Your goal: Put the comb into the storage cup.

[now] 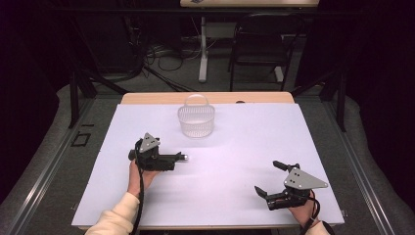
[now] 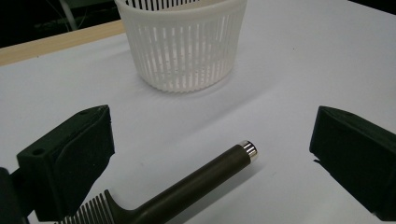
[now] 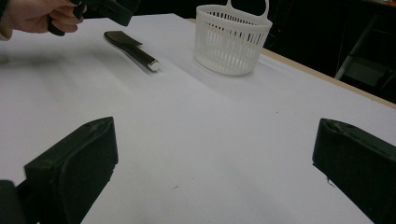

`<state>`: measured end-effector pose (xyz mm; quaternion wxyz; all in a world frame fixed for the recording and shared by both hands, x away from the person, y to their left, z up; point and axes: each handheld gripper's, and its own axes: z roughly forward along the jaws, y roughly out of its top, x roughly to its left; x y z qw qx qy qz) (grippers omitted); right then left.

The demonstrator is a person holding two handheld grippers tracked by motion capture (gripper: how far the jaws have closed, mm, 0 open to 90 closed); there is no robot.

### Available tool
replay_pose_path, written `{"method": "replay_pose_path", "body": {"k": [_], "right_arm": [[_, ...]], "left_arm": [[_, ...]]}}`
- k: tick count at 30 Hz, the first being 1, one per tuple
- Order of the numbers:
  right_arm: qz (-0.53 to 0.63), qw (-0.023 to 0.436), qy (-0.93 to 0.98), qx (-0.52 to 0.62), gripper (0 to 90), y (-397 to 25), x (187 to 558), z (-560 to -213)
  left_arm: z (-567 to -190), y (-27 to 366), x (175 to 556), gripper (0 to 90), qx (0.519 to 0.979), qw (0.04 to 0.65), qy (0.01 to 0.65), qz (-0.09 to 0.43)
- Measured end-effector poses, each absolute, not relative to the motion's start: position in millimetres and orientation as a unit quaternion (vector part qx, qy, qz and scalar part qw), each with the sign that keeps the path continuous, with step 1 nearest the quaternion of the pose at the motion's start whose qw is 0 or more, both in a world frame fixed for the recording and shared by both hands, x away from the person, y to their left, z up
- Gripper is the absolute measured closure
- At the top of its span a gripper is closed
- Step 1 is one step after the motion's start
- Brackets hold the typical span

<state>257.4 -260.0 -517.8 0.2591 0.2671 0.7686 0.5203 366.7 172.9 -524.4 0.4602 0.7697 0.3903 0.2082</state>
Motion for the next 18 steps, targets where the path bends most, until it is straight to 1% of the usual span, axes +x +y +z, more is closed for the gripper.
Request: {"method": "replay_pose_path", "body": {"k": [5, 6, 7, 8, 9, 10, 11, 12, 14, 15, 16, 18], "right_arm": [[0.520, 0.259, 0.769, 0.267, 0.0, -260.1, 257.5, -517.9], [0.520, 0.259, 0.769, 0.267, 0.0, -260.2, 257.4, -517.9], [0.519, 0.260, 0.769, 0.268, 0.0, -260.2, 257.4, -518.0], [0.518, 0.261, 0.769, 0.268, 0.0, -260.3, 257.6, -518.0], [0.517, 0.260, 0.770, 0.268, 0.0, -260.4, 257.7, -518.2], [0.516, 0.259, 0.771, 0.269, 0.0, -260.2, 257.6, -518.3], [0.515, 0.261, 0.771, 0.269, 0.0, -260.1, 257.8, -518.3], [0.515, 0.260, 0.771, 0.269, 0.0, -260.1, 257.8, -518.3], [0.515, 0.261, 0.771, 0.269, 0.0, -259.9, 258.0, -518.4], [0.514, 0.260, 0.772, 0.269, 0.0, -259.9, 258.0, -518.4], [0.514, 0.260, 0.772, 0.269, 0.0, -259.9, 257.8, -518.4], [0.515, 0.260, 0.771, 0.269, 0.0, -259.9, 257.9, -518.4]], "left_arm": [[-525.5, 165.3, 372.0, 0.9, 0.775, 0.453, 0.391, 0.206], [-525.7, 164.0, 372.7, 2.6, 0.777, 0.449, 0.390, 0.205], [-526.3, 162.5, 373.5, 6.6, 0.779, 0.446, 0.390, 0.204], [-526.8, 161.5, 374.0, 12.8, 0.781, 0.445, 0.389, 0.204], [-527.5, 160.6, 374.8, 16.8, 0.782, 0.443, 0.389, 0.201], [-528.2, 159.5, 375.8, 18.8, 0.786, 0.441, 0.387, 0.198], [-529.0, 158.5, 376.4, 25.3, 0.787, 0.441, 0.385, 0.195], [-529.2, 157.5, 376.6, 28.5, 0.787, 0.439, 0.387, 0.195], [-530.1, 155.3, 377.8, 38.2, 0.791, 0.439, 0.382, 0.190], [-530.5, 154.0, 378.2, 40.6, 0.792, 0.436, 0.383, 0.189], [-531.3, 152.6, 378.9, 46.1, 0.793, 0.436, 0.383, 0.185], [-532.9, 150.8, 380.1, 53.0, 0.798, 0.431, 0.381, 0.180]]}}
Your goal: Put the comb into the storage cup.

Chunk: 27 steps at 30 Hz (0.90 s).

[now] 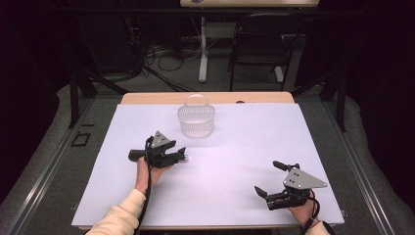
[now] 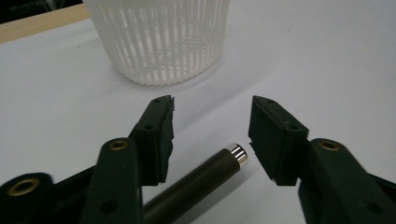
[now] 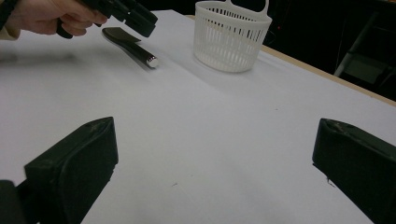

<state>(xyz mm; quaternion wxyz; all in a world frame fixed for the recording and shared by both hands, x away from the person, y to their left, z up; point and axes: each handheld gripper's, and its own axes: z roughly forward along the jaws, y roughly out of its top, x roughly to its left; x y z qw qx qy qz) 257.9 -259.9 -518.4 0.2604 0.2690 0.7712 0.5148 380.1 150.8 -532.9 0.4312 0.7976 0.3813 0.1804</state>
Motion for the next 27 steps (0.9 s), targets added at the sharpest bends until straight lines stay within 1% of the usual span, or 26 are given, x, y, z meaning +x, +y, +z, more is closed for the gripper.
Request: {"method": "replay_pose_path", "body": {"k": [9, 10, 11, 14, 27], "right_arm": [[0.515, 0.258, 0.772, 0.270, 0.0, -259.8, 257.8, -518.6], [0.514, 0.258, 0.772, 0.270, 0.0, -259.7, 257.8, -518.6], [0.514, 0.258, 0.772, 0.270, 0.0, -259.7, 257.8, -518.6], [0.514, 0.258, 0.773, 0.269, 0.0, -259.6, 257.8, -518.5], [0.512, 0.255, 0.775, 0.269, 0.0, -259.8, 258.3, -519.0]], "left_arm": [[-539.7, 145.8, 386.5, 79.9, 0.805, 0.423, 0.381, 0.164], [-540.2, 145.4, 387.0, 85.2, 0.806, 0.423, 0.381, 0.161], [-540.7, 144.7, 387.4, 85.2, 0.807, 0.423, 0.380, 0.161], [-542.2, 142.6, 388.7, 89.8, 0.808, 0.423, 0.379, 0.157], [-548.7, 136.8, 398.8, 90.0, 0.813, 0.411, 0.389, 0.137]]}}
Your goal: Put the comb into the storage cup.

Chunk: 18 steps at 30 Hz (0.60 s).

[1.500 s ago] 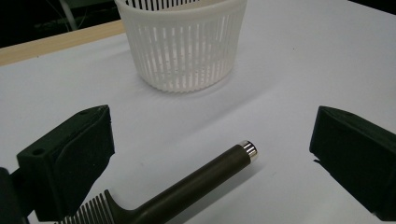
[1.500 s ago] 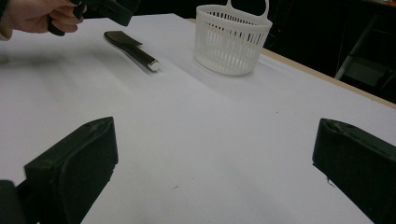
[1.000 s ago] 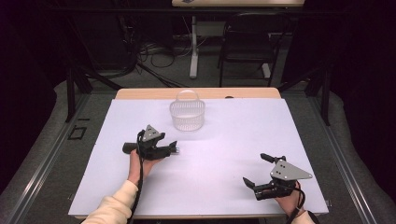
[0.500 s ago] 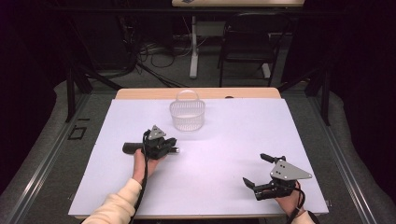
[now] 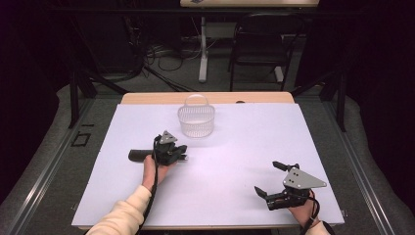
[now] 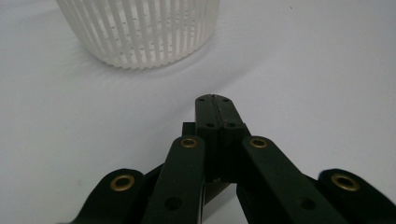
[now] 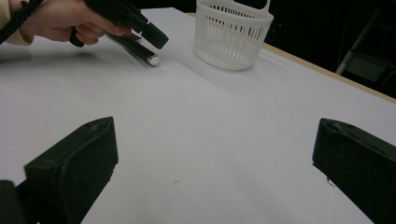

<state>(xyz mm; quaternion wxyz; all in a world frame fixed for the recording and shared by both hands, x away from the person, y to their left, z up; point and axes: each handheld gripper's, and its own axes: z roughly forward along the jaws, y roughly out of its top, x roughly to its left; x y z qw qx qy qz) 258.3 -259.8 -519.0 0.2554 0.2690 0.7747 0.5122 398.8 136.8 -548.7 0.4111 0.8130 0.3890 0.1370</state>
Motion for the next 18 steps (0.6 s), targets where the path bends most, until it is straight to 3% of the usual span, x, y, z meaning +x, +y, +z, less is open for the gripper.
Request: {"method": "replay_pose_path", "body": {"k": [18], "right_arm": [[0.512, 0.254, 0.775, 0.269, 0.0, -260.0, 257.8, -518.9]], "left_arm": [[-552.5, 138.1, 401.1, 88.9, 0.828, 0.387, 0.391, 0.110]]}}
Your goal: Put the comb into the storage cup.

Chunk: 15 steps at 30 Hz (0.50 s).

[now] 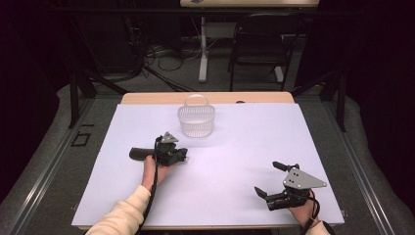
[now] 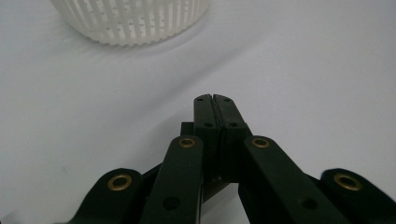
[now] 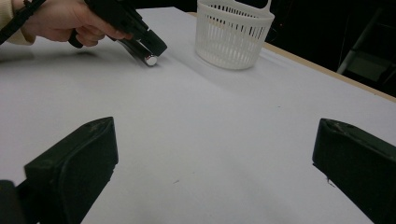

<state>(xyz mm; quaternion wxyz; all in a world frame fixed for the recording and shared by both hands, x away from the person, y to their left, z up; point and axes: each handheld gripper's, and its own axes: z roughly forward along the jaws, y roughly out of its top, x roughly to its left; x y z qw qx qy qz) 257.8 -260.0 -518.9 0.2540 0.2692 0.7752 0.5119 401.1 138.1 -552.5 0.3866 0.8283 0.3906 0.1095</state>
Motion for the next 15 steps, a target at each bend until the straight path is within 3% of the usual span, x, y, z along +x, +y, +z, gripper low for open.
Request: {"method": "replay_pose_path", "body": {"k": [15], "right_arm": [[0.512, 0.254, 0.775, 0.270, 0.0, -260.4, 257.5, -518.9]], "left_arm": [[-551.3, 141.3, 396.6, 89.9, 0.842, 0.367, 0.384, 0.094]]}}
